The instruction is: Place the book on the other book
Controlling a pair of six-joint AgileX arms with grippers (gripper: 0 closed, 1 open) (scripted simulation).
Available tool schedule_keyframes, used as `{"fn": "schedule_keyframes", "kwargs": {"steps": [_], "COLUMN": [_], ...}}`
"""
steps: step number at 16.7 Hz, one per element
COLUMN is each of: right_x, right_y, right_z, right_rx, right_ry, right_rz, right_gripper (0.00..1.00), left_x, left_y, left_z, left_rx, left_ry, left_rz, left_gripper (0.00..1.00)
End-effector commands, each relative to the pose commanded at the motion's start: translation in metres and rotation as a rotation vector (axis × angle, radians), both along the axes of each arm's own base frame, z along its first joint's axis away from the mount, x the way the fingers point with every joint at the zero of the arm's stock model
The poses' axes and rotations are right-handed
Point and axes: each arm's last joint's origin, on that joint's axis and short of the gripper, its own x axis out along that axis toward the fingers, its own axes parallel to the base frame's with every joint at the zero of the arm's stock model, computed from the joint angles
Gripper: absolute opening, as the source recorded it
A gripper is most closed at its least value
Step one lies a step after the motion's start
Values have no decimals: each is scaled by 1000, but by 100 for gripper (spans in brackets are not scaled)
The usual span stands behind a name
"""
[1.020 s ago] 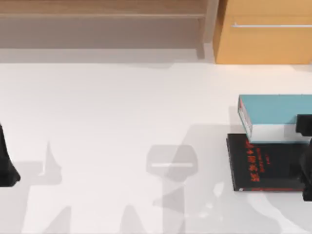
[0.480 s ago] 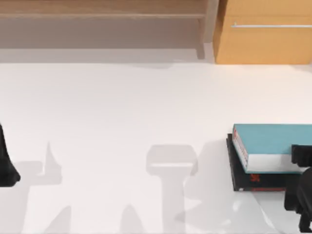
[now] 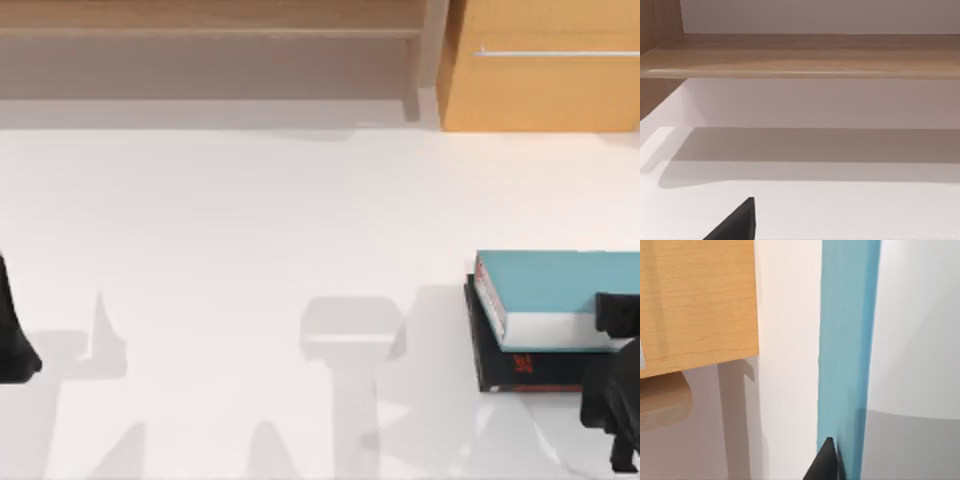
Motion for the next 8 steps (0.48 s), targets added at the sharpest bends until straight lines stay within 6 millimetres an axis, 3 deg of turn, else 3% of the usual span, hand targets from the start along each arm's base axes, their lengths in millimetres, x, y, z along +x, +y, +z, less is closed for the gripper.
{"fn": "schedule_keyframes", "kwargs": {"steps": [1,8], "right_x": [0,0], "right_y": [0,0], "right_z": [0,0], "right_rx": [0,0], "right_ry": [0,0], "right_rz": [0,0], "right_gripper": [0,53], "left_x": [0,0], "left_y": [0,0], "left_z": [0,0], "left_rx": [0,0], "left_ry": [0,0], "left_rz": [0,0], "left_gripper": [100,100]}}
